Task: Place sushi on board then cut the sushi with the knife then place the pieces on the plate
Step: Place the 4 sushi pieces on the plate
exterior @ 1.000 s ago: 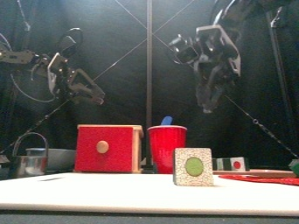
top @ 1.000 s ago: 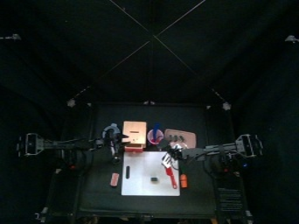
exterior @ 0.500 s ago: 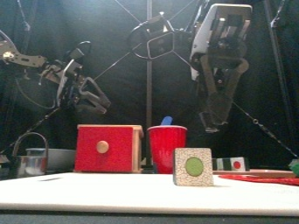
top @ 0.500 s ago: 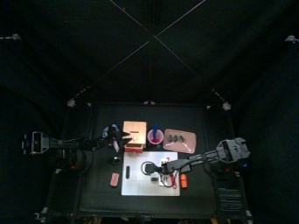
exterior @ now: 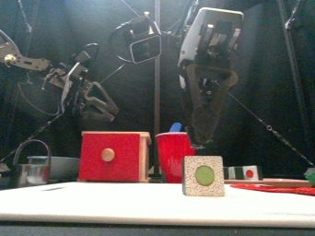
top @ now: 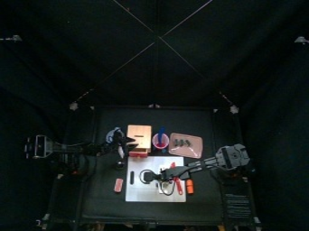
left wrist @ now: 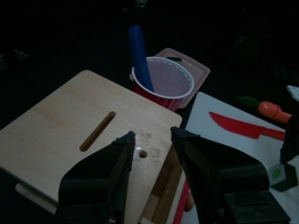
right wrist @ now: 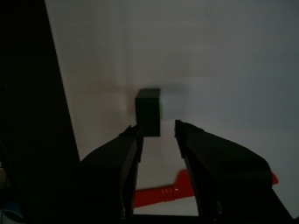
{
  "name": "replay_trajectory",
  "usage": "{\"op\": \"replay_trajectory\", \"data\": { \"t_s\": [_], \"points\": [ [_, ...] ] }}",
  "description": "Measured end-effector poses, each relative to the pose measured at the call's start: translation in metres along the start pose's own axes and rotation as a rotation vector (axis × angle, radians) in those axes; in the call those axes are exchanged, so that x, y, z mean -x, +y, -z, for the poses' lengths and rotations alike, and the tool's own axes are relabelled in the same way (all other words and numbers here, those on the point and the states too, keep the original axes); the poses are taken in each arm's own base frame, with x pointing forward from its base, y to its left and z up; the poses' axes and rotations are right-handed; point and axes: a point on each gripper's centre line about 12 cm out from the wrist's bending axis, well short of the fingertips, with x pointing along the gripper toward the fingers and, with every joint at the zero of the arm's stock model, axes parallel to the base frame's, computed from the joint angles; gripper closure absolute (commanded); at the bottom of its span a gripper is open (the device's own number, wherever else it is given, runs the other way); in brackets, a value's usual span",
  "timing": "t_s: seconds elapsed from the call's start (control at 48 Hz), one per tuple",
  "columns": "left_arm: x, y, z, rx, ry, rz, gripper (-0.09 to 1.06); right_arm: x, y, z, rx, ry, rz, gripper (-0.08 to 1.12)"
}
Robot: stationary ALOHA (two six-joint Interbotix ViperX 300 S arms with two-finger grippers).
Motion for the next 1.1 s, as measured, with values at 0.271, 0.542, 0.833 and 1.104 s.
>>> {"op": "replay_trajectory", "data": {
  "t_s": [0.271, 0.542, 0.833, 1.104],
  "points": [
    [-0.001, -0.001, -0.003, 0.002, -0.007, 0.001, 0.18, -0.009, 0.008, -0.005, 0.001, 0.008, -0.014, 0.30],
    [-0.001, -0.001, -0.002, 0.001, -0.006, 0.003, 0.18, -0.013, 0.011, -0.005, -0.008, 0.017, -0.025, 0.30],
    [0.000, -0.003, -0.002, 0.002, -0.005, 0.010, 0.18, -0.015, 0.010, -0.007, -0.008, 0.016, -0.013, 0.30],
    [0.000, -0.004, -0.002, 0.001, -0.005, 0.011, 0.18, -0.014, 0.008, -0.004, -0.013, 0.047, 0.001, 0.30]
  ]
}}
